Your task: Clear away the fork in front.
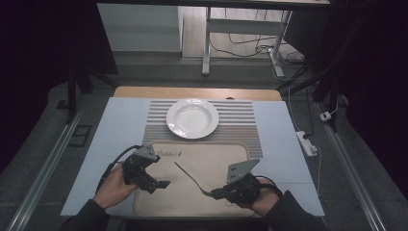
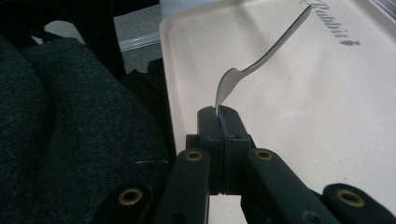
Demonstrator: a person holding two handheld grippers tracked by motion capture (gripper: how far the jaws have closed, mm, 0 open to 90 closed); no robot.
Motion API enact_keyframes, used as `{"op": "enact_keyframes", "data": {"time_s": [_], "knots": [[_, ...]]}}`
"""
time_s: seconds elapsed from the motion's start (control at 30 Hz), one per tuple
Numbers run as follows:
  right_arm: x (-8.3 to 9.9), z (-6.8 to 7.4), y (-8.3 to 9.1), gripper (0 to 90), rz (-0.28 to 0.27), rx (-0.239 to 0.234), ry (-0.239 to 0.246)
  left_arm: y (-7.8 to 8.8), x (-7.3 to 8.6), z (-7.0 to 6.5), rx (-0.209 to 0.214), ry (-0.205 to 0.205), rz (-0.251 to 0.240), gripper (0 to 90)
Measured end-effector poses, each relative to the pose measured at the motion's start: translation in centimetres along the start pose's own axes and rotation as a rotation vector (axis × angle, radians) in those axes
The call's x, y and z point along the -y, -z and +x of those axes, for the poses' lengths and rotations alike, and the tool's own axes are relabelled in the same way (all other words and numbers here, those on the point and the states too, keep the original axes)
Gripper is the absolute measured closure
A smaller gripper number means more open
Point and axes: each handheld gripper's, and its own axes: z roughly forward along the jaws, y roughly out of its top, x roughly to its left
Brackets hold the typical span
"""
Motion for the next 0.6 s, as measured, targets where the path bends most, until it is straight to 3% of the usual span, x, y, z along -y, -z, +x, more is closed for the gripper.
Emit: {"op": "enact_keyframes", "data": {"time_s": [0.33, 0.6], "knots": [[-0.4, 0.5, -0.6, 89.4, 0.016, -0.031, 0.032, -1.6, -1.4, 0.2, 0.078, -0.126, 0.055, 2.4], [-0.6, 0.8, -0.7, 89.3, 0.012, -0.052, 0.048, -2.8, -2.5, 0.0, 0.100, -0.235, 0.105, 5.3]]}}
